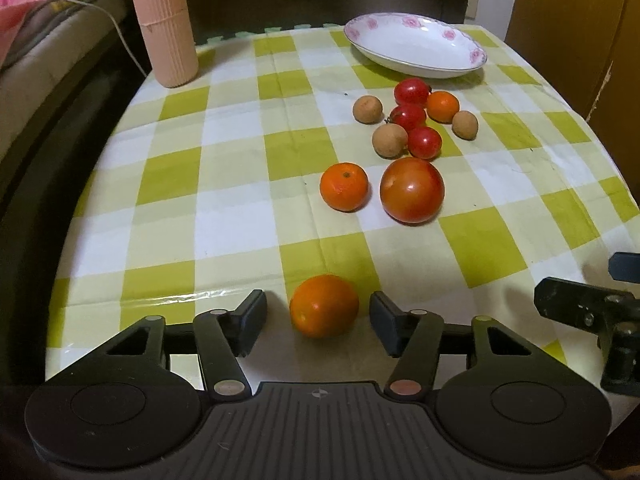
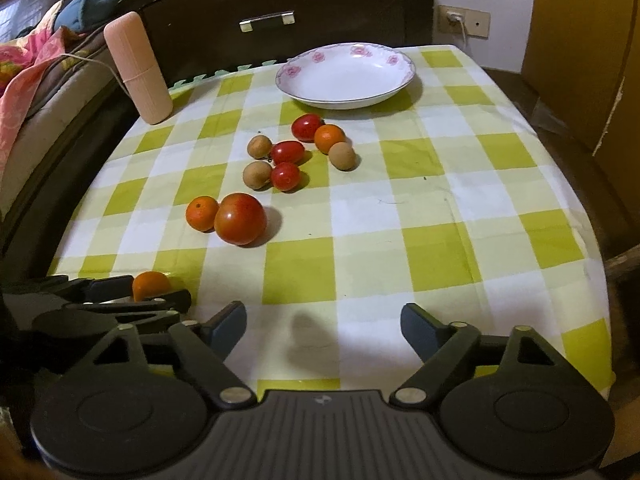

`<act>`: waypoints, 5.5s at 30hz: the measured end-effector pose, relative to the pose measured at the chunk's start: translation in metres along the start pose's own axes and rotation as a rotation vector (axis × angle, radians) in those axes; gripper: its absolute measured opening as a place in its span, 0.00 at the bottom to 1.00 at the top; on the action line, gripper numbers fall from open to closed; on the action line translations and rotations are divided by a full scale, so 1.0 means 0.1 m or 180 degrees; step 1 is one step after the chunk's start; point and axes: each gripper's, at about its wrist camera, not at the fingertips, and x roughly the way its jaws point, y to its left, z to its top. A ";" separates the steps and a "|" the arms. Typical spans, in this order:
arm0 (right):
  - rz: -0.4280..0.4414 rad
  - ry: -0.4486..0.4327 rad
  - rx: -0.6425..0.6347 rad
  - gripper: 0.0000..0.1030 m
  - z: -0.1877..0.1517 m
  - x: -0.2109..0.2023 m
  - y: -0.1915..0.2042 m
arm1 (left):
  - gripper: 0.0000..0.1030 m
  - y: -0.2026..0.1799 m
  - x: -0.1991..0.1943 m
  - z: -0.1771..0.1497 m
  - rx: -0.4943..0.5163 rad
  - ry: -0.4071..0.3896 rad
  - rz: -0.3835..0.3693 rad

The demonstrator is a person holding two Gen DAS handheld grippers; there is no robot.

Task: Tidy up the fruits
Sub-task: 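Close the left tool on the tangerine in front of it, then grasp the large red tomato with the right tool, then carry the tangerine with the left tool while the right tool carries the tomato to the bowl, then open the left tool over the bowl while the right tool releases the tomato, then withdraw both tools from the bowl back toward the loose fruit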

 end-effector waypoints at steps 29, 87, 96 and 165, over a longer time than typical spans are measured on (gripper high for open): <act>0.0168 -0.0055 -0.0262 0.72 0.43 0.31 0.12 | 0.40 0.01 -0.03 -0.01 0.0033 0.0009 -0.0277; 0.0051 -0.0492 -0.0196 0.39 1.62 0.47 -0.33 | 0.40 -0.28 0.14 1.46 0.0024 -0.0636 -0.0573; -0.0100 -0.0371 -0.0157 0.39 1.99 0.94 -0.54 | 0.40 -0.39 0.59 1.91 0.0057 -0.0576 -0.0576; -0.0222 -0.0621 -0.0320 0.41 1.76 0.74 -0.40 | 0.57 -0.43 0.35 1.80 0.0156 -0.0647 -0.0372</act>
